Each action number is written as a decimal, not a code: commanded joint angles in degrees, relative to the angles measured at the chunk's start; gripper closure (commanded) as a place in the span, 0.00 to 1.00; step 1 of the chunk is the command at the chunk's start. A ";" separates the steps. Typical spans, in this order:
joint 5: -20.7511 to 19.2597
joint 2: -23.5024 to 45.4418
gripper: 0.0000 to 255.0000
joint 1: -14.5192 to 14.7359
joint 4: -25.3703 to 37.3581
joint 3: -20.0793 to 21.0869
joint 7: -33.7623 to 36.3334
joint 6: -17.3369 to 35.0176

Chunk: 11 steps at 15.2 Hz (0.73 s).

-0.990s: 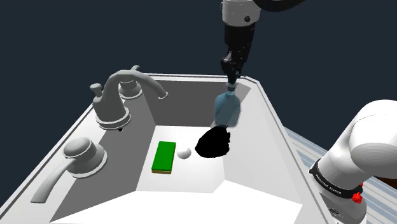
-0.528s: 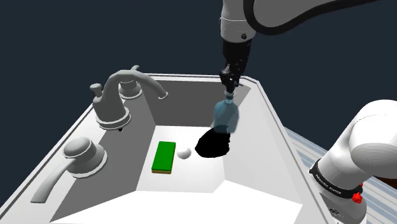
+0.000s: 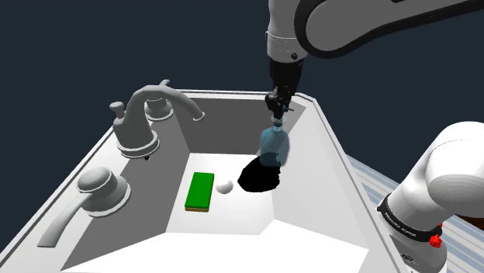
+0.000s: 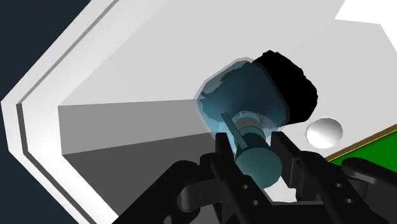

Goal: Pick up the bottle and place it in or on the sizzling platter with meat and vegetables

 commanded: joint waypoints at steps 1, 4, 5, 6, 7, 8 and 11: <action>-0.02 0.21 1.00 -0.07 -0.41 -0.04 -0.01 -0.14; -0.02 0.21 1.00 -0.08 -0.41 -0.03 -0.01 -0.14; 0.00 0.19 0.00 -0.06 -0.32 0.00 0.02 -0.26; -0.01 0.25 0.00 -0.06 -0.22 0.02 0.04 -0.30; -0.01 0.26 0.00 -0.06 -0.19 0.03 0.05 -0.31; 0.00 0.26 0.00 -0.06 -0.21 0.03 0.06 -0.30; 0.07 -0.08 0.00 -0.02 1.30 -0.04 -0.07 -2.13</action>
